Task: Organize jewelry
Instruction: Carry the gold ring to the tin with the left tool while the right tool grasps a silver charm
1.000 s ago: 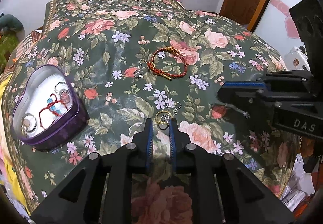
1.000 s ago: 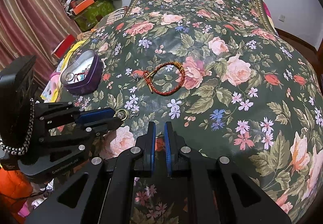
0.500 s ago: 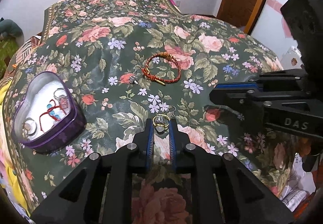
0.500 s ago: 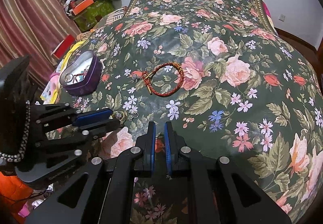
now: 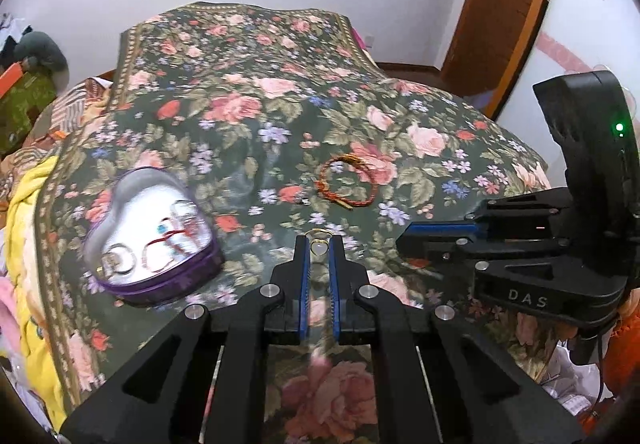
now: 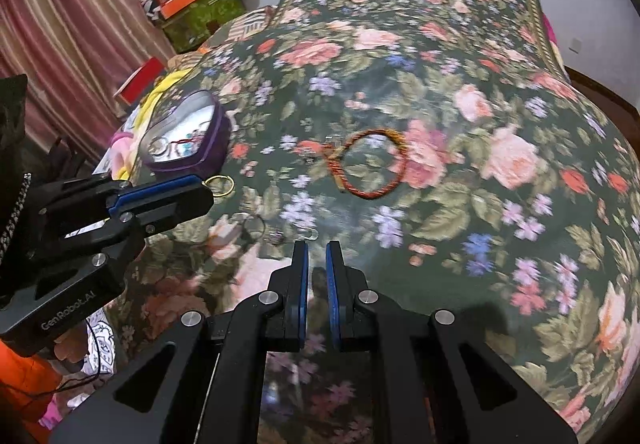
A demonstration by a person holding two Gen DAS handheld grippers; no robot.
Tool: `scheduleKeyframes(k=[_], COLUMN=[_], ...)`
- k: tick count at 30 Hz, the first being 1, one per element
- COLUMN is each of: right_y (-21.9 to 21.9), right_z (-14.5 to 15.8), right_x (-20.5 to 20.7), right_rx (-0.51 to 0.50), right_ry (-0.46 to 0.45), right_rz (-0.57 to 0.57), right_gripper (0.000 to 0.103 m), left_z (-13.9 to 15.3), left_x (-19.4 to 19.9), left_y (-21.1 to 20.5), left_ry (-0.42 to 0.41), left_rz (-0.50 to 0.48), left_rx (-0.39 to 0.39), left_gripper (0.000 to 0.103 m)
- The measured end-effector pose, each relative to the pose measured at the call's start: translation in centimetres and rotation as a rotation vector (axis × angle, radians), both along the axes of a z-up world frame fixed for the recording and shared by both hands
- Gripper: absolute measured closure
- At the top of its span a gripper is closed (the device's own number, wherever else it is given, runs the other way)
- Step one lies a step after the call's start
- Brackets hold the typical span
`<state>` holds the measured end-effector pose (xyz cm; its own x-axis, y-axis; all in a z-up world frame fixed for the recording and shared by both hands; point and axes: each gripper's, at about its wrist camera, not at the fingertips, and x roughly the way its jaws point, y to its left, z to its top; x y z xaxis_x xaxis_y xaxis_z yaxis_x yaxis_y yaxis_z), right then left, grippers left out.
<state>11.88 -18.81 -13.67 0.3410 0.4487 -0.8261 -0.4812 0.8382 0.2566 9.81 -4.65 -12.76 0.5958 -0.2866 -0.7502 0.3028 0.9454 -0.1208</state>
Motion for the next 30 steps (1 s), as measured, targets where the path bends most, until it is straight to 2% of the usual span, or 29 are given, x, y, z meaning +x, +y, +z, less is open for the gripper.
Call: scheduleKeyframes(k=[3,5,6,16,18,19,20,25,30], right_y=[1.4,2.2,2.7,4.8,5.0,5.2,5.3,5.3,5.2], right_z=[-0.2,-0.3,-0.4,-1.8,-1.9,-2.0,-2.0,-1.7,-0.3], right_x=[0.0,-0.1,-0.2,0.1,-0.1,-0.1,-0.1,-0.5,-0.7], right_rx=[-0.003,-0.014,-0.02,-0.105,-0.13,-0.144,-0.151,-0.163,-0.13], right_ry=[0.01,0.004,-0.003,-0.025,-0.051,-0.059,-0.061,-0.085,-0.11], right_rz=[0.027,0.039,0.047,0.059,0.061,0.063,0.065,0.059,0.047], right_gripper=[0.088,0.074,0.074,0.074,0.079,0.087,0.091,0.094,0.094], left_z=[0.2,0.2,0.2,-0.4,-0.5,-0.5,-0.5,0.0,0.7], left_x=[-0.5,-0.7,-0.8,-1.4,-1.5,-1.6,-1.6,-1.8,-1.9], left_y=[1.1,2.0,2.3,5.0,5.3,5.4,5.4,5.6,6.0], left_ry=[-0.009,-0.011,-0.011,-0.009,-0.01,-0.01,-0.011,-0.026,-0.044], left_rz=[0.026,0.041,0.047,0.096,0.101,0.102,0.103,0.109,0.121], left_rx=[0.0,-0.007,-0.011,-0.057,-0.063,-0.067,-0.069,-0.079,-0.087], left_gripper=[0.096,0.096,0.096,0.096,0.096,0.096,0.096,0.096,0.096])
